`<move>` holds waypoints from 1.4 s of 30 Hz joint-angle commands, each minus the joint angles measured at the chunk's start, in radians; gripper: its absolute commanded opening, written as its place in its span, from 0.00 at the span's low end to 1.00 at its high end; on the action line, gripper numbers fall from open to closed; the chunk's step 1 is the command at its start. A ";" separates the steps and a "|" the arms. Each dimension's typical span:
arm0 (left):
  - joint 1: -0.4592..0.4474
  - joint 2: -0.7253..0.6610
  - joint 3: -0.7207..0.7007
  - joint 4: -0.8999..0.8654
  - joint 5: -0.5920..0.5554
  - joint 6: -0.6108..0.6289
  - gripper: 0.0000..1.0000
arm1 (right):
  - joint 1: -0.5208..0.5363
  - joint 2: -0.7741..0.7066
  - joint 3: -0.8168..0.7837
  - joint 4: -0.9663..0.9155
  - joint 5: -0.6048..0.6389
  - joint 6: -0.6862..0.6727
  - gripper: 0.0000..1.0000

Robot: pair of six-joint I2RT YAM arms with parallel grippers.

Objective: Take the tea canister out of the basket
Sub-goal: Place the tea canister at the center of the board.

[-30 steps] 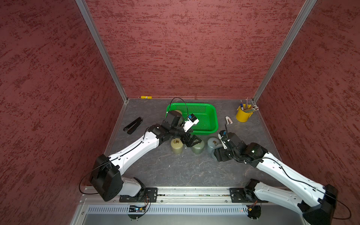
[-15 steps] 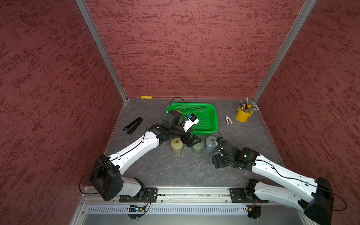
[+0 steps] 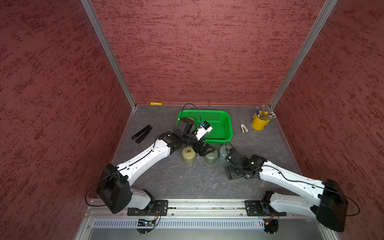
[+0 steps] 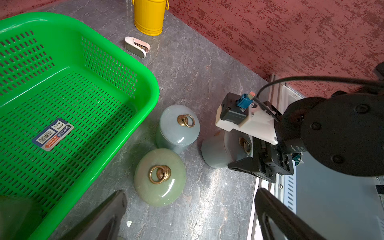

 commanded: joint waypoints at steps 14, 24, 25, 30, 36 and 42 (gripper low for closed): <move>-0.002 0.011 0.023 -0.017 -0.027 0.023 1.00 | 0.009 0.093 0.077 0.061 0.013 0.006 0.63; -0.001 0.005 0.013 -0.022 -0.038 0.026 1.00 | 0.009 0.047 0.084 0.038 0.061 0.021 0.99; -0.002 0.002 0.015 -0.022 -0.039 0.028 1.00 | 0.009 0.041 0.091 0.027 0.064 0.020 0.99; 0.015 -0.021 0.007 0.011 -0.063 -0.009 1.00 | 0.009 0.022 0.195 -0.057 0.112 -0.009 0.98; 0.143 -0.015 -0.009 0.039 -0.122 -0.141 1.00 | 0.008 0.033 0.313 -0.109 0.183 -0.082 0.90; 0.196 0.049 0.066 -0.019 -0.180 -0.211 1.00 | -0.012 0.085 0.395 -0.049 0.177 -0.111 0.87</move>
